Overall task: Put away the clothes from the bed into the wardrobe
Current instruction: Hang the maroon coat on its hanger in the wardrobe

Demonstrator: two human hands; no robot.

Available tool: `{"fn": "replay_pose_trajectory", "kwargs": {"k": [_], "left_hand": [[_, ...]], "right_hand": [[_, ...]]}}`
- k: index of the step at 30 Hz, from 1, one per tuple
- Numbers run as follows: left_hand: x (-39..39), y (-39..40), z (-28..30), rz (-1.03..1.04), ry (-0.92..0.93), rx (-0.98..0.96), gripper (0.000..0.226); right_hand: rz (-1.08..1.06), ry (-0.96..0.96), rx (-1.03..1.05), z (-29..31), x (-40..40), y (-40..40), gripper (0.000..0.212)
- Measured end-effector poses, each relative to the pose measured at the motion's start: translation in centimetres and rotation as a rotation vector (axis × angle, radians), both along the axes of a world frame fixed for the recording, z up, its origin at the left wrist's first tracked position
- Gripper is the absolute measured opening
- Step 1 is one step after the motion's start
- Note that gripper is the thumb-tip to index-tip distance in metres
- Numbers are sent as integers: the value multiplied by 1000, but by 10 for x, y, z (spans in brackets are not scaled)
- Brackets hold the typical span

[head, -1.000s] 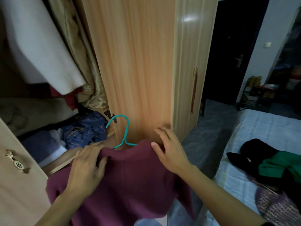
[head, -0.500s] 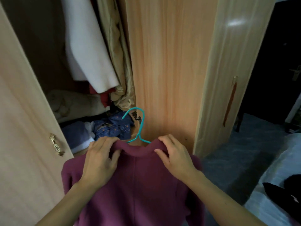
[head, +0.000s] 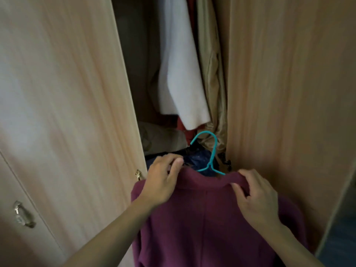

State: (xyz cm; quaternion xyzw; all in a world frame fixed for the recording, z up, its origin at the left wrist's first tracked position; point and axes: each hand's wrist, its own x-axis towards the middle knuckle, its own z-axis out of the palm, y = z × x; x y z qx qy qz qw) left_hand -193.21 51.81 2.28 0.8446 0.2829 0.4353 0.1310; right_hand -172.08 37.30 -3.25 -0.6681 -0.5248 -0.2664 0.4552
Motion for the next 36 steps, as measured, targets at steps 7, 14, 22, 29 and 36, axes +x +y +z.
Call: {"fn": "replay_pose_trajectory", "kwargs": {"k": [7,14,22,29,36], "left_hand": [[-21,96,42,485,573,275,39],[-35,149,53,616,872,483,36],[-30,146,50,655,919,512,39],[-37,102,44,689,924,472,44],[-59,22,37,745,900,521,57]], "right_hand": [[1,-68,-21,8,-17,37,34],[-24,-103,-58,8,-25,62,33],[-21,-66,-120,8,-29,66,38],[68,8,-98,8,-22,39,25],[250,41,-62,6,-14,7,29]]}}
